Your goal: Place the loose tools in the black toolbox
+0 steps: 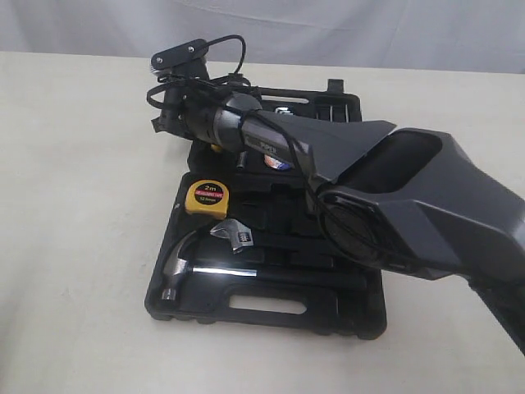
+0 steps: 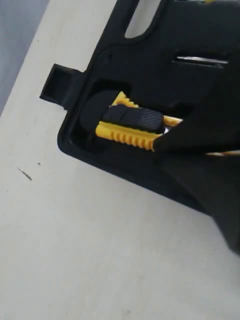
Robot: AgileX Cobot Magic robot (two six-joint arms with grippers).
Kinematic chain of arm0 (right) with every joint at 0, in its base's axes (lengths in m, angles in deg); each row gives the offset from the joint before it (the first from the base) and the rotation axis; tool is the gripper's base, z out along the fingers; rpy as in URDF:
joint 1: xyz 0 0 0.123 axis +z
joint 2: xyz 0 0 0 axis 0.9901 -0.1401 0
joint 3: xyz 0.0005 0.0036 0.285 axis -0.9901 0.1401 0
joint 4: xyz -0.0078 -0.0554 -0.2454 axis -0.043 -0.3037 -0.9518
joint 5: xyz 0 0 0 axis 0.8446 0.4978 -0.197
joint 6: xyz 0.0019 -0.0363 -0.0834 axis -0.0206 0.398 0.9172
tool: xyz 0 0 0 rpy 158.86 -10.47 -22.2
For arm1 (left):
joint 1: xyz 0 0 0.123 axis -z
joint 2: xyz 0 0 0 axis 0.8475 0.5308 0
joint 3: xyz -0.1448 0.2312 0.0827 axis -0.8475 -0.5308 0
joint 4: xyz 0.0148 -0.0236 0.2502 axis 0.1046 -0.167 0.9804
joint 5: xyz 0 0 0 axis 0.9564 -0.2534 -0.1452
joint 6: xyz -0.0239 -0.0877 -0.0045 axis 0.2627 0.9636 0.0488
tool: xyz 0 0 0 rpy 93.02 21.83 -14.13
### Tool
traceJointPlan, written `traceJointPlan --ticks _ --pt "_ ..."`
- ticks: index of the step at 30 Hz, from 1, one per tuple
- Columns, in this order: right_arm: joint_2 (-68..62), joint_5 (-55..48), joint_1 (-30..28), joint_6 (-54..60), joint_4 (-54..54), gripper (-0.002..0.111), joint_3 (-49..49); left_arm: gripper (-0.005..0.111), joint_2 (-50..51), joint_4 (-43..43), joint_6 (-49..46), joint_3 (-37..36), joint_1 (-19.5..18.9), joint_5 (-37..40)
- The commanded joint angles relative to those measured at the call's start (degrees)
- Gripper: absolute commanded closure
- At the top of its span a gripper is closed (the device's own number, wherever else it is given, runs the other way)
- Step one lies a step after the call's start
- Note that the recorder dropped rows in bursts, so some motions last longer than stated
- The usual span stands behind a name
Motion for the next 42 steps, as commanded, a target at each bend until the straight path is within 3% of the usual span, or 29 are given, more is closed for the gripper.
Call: traceJointPlan --ticks 1,13,23,26,31,38,42 --pt "0.0 -1.0 -0.1 -0.6 -0.6 0.109 0.1 0.107 0.2 -0.2 0.0 0.3 0.3 0.0" --pt "7.9 -1.7 -0.1 -1.0 -3.6 0.109 0.1 0.107 0.2 -0.2 0.0 0.3 0.3 0.0" --pt "16.1 -10.1 0.1 3.4 -3.0 0.109 0.1 0.107 0.2 -0.2 0.0 0.3 0.3 0.0" --pt "18.5 -12.1 0.2 9.9 1.8 0.109 0.1 0.107 0.2 -0.2 0.0 0.3 0.3 0.0" --pt "23.1 -16.0 -0.8 22.5 19.4 0.109 0.1 0.107 0.2 -0.2 0.0 0.3 0.3 0.0" --pt "30.8 -25.6 -0.9 33.2 20.7 0.109 0.1 0.107 0.2 0.1 0.0 0.3 0.3 0.0" --pt "35.9 -25.9 -3.7 37.1 26.5 0.109 0.3 0.107 0.2 0.1 0.0 0.3 0.3 0.0"
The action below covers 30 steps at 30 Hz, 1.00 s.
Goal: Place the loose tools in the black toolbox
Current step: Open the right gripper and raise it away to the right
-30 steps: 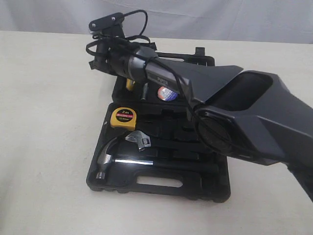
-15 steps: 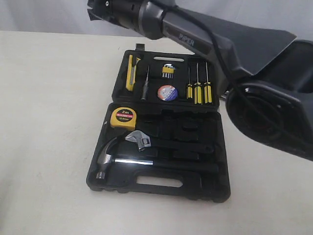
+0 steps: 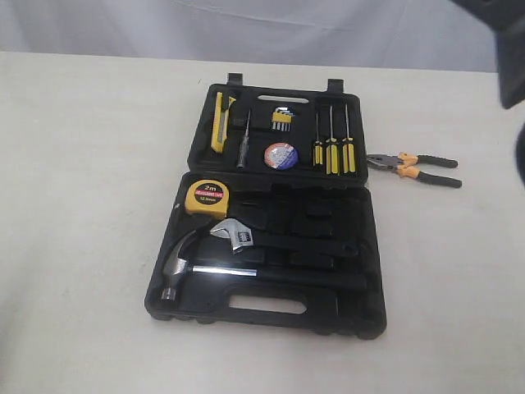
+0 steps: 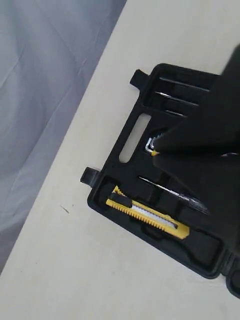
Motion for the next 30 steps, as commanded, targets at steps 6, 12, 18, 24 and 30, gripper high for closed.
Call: traceJointPlan --ticks 6,12,18,24,30 --pt "15.7 -1.4 -12.6 15.6 17.4 0.109 8.2 0.107 0.2 0.1 0.0 0.3 0.3 0.0" --pt "25.7 -1.4 -25.2 32.5 26.0 0.109 24.6 0.107 0.2 0.1 0.0 0.3 0.3 0.0" --pt "27.6 2.5 -34.7 36.5 25.9 0.109 35.5 0.107 0.2 0.1 0.0 0.3 0.3 0.0" --pt "25.2 5.8 -35.9 47.5 25.7 0.106 38.2 0.107 0.2 0.1 0.0 0.3 0.3 0.0" --pt "22.6 7.0 -35.7 54.6 26.3 0.076 38.2 0.107 0.2 0.1 0.0 0.3 0.3 0.0"
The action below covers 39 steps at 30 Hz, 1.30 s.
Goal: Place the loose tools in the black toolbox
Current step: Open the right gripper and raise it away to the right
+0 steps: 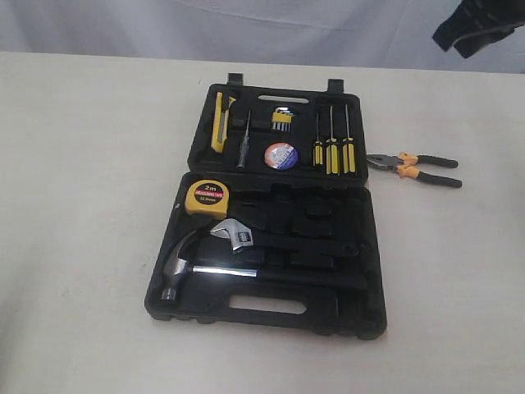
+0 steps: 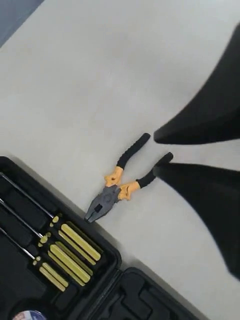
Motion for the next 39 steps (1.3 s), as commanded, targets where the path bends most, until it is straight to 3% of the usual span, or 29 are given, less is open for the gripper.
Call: traceJointPlan --ticks 1,4,7,31,39 --pt "-1.6 0.7 -0.2 4.2 0.1 0.071 0.2 0.107 0.2 0.1 0.0 0.3 0.3 0.0" --pt "-1.8 0.6 -0.2 4.2 0.1 0.06 0.2 0.107 0.2 0.1 0.0 0.3 0.3 0.0" --pt "-1.7 0.7 -0.2 4.2 0.1 0.056 0.2 0.107 0.2 0.1 0.0 0.3 0.3 0.0" --pt "-1.7 0.8 -0.2 3.3 0.6 0.056 0.2 0.107 0.2 0.1 0.0 0.3 0.3 0.0" --pt "-2.2 12.6 -0.2 2.2 5.9 0.056 0.2 0.107 0.2 0.1 0.0 0.3 0.3 0.0"
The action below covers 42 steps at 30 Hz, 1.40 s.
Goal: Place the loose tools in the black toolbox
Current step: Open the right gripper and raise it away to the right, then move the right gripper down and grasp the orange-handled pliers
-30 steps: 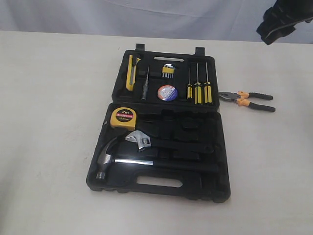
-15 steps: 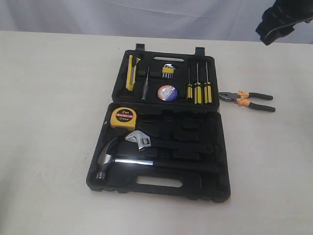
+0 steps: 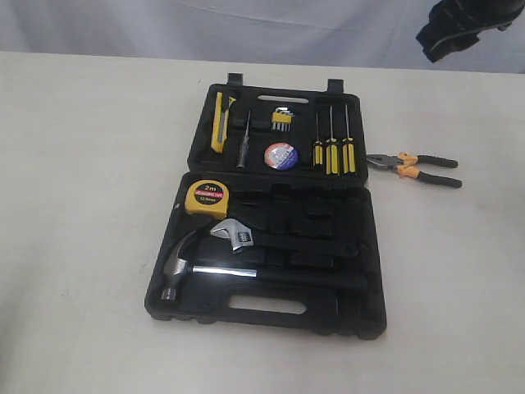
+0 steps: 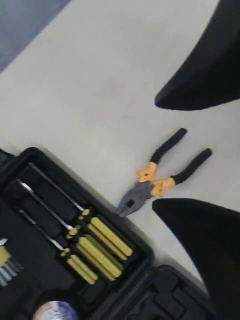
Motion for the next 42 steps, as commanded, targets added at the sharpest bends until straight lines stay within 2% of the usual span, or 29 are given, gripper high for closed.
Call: traceJointPlan --ticks 1,19,21,24,29,32,36,39,42 --pt "-0.4 7.7 -0.2 -0.5 1.5 0.056 0.1 0.107 0.2 0.1 0.0 0.3 0.3 0.0" --pt "-0.4 9.2 -0.2 -0.9 1.2 0.056 -0.1 0.107 0.2 0.1 0.0 0.3 0.3 0.0" --pt "-0.4 5.4 -0.2 3.9 -0.2 0.056 -0.2 0.107 0.2 0.1 0.0 0.3 0.3 0.0" --pt "-1.7 -3.7 -0.3 16.8 -0.5 0.056 -0.2 0.107 0.2 0.1 0.0 0.3 0.3 0.0" --pt "-9.4 -11.1 -4.1 36.2 -0.1 0.056 -0.2 0.107 0.2 0.1 0.0 0.3 0.3 0.0" --pt "-15.1 -4.2 -5.0 40.4 0.5 0.056 -0.2 0.107 0.2 0.1 0.0 0.3 0.3 0.0" --pt "-16.4 4.2 -4.2 45.0 2.4 0.056 -0.2 0.107 0.2 0.2 0.0 0.3 0.3 0.0" --pt "-16.4 10.2 -3.8 44.8 3.3 0.056 -0.2 0.107 0.2 0.2 0.0 0.3 0.3 0.0" --pt "-16.2 9.5 -2.8 40.1 2.0 0.056 -0.2 0.107 0.2 0.2 0.0 0.3 0.3 0.0"
